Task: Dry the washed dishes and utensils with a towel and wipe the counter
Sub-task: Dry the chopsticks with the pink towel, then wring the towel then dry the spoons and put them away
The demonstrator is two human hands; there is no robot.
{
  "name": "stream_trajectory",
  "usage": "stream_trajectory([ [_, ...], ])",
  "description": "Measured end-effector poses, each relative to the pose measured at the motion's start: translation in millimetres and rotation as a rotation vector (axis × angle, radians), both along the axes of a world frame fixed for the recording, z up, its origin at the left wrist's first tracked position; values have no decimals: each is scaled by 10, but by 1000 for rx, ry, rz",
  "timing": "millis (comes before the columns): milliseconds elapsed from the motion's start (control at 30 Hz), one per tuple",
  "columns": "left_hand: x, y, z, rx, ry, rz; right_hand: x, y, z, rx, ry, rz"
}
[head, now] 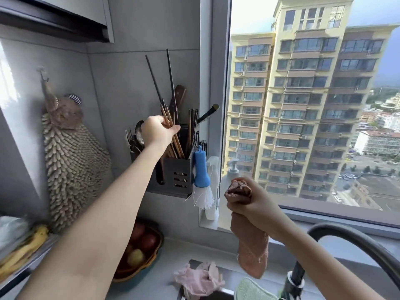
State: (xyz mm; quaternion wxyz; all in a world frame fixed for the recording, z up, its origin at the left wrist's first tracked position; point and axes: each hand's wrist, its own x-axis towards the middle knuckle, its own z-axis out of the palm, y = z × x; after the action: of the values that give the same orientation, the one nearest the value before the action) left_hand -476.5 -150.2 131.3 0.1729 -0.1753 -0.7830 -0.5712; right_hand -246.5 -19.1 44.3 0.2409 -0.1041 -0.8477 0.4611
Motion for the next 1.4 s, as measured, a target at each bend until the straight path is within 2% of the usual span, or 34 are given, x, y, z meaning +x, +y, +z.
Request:
stream_trajectory([
  [233, 396, 121, -82, -269, -20, 137, 430, -108, -62, -24, -38, -15],
  [400, 1000, 48, -237, -191, 153, 150, 1079, -89, -32, -115, -37, -17],
  [500, 1601, 109, -381, -145, 190, -99, 1551, -109, -91, -162, -28, -20],
  [633, 2525, 331, -505, -103, 89, -488, 2251, -35, -219, -57, -17, -105],
  [800, 3607, 785, -627, -144, 31, -865, 3282, 242, -420, -7, -19, -364],
  [933, 4459, 1296, -884, -266, 32, -1114, 4105, 556, -545, -128, 75, -596],
  [1033, 5085, 1736, -1225, -402, -28, -1180, 4696, 831, -610, -238, 191, -801],
  [1067, 5271, 1884, -1370, -440, -125, -1191, 4880, 910, -623, -277, 231, -871],
  [1100, 5443, 2044, -1536, -468, -313, -1223, 5075, 996, -649, -318, 264, -936],
  [1200, 5899, 2509, -2023, -524, -1030, -1265, 5580, 1225, -705, -471, 314, -1059],
  [1267, 6147, 2778, -2295, -468, -1431, -1209, 5845, 1382, -759, -607, 325, -1090],
  [1333, 6358, 3009, -2489, -353, -1696, -1081, 6053, 1527, -821, -705, 322, -1064],
  [1400, 6558, 3191, -2590, -205, -1864, -978, 6203, 1649, -876, -765, 287, -1028],
])
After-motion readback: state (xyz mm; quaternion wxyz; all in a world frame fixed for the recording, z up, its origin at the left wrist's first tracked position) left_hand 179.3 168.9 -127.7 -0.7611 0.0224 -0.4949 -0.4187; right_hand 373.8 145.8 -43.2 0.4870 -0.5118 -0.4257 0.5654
